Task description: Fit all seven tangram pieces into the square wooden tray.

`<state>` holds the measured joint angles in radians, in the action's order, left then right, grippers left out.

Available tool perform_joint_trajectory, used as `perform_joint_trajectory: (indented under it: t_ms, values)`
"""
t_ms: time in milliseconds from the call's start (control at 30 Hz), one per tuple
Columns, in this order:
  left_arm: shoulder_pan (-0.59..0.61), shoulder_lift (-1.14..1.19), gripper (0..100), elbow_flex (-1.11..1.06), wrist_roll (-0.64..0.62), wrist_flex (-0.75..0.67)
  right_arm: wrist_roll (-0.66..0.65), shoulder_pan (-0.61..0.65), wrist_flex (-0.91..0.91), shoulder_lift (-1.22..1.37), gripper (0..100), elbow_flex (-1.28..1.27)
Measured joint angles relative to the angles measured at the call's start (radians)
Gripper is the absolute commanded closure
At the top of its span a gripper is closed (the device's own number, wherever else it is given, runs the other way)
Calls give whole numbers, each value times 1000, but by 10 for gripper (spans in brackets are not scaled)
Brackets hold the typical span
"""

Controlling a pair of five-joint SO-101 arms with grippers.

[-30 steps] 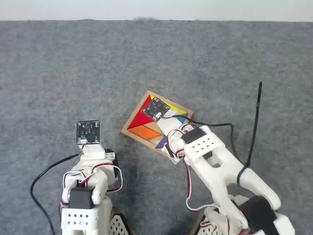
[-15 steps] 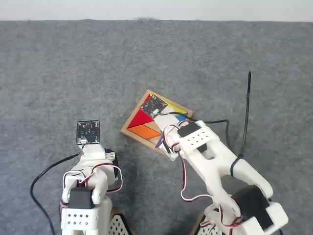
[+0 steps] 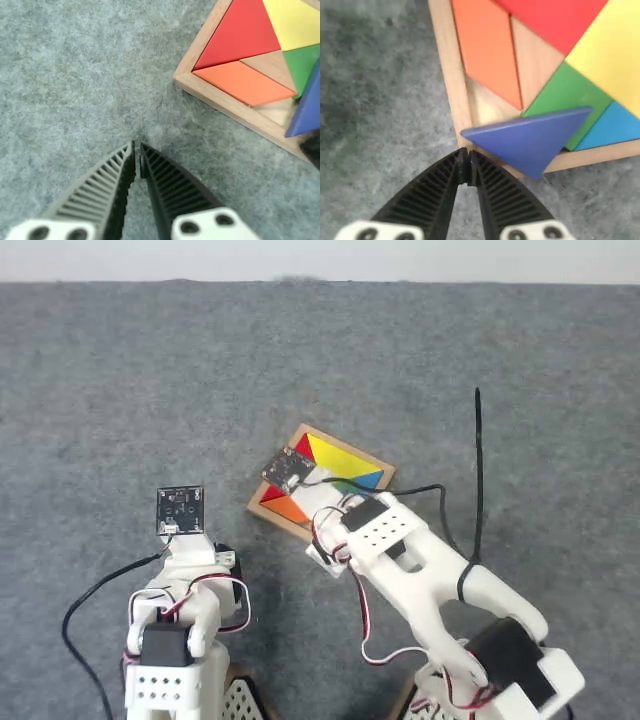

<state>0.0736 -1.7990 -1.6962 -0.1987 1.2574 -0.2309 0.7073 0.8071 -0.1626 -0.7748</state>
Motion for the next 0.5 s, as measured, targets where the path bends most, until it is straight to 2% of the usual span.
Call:
perform_joint_trajectory:
  t_ms: [267, 500]
  values:
    - [0, 0, 986, 0, 0, 0, 12, 0, -46, 9, 987, 8]
    - [0, 0, 986, 0, 0, 0, 12, 0, -46, 175, 987, 138]
